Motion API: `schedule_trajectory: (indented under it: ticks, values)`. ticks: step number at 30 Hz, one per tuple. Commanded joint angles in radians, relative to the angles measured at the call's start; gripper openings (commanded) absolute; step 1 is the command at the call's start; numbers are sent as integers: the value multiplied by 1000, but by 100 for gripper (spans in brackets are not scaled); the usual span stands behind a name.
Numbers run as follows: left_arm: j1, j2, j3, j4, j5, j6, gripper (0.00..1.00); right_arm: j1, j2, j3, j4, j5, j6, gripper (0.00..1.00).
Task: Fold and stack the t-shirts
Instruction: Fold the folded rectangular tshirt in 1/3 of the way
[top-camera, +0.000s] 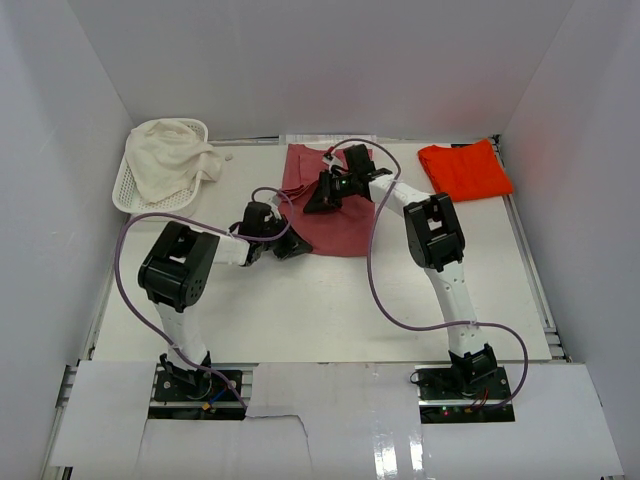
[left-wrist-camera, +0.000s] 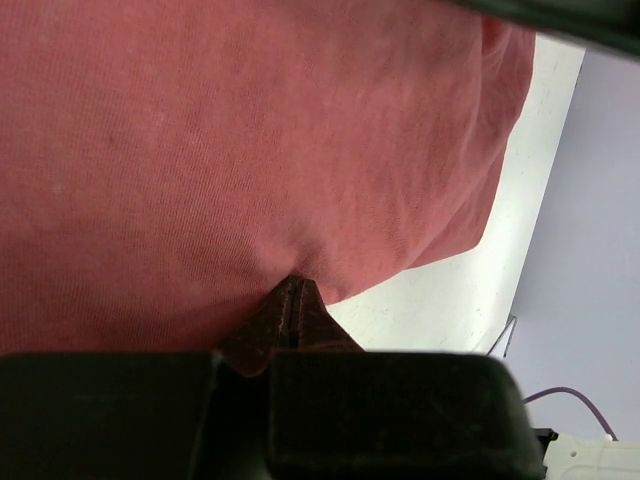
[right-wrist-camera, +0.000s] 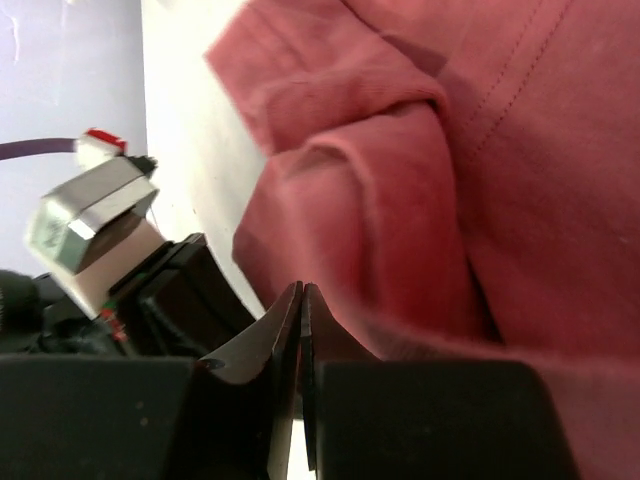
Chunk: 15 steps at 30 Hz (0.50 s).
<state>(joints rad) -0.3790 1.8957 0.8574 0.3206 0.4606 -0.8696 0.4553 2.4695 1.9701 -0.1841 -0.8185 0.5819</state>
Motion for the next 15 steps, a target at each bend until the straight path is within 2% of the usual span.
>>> schedule_trajectory:
  ticks: [1,6,15]
  values:
    - [3,13,-21,20,-17,3,0,13,38,58,27,-37,36,8]
    - [3,0,-63,20,10,-26,0,17,72,55,93,-1,36,8]
    - [-6,-90,-199,21,9,-42,0,17,98,21,317,84,73,8]
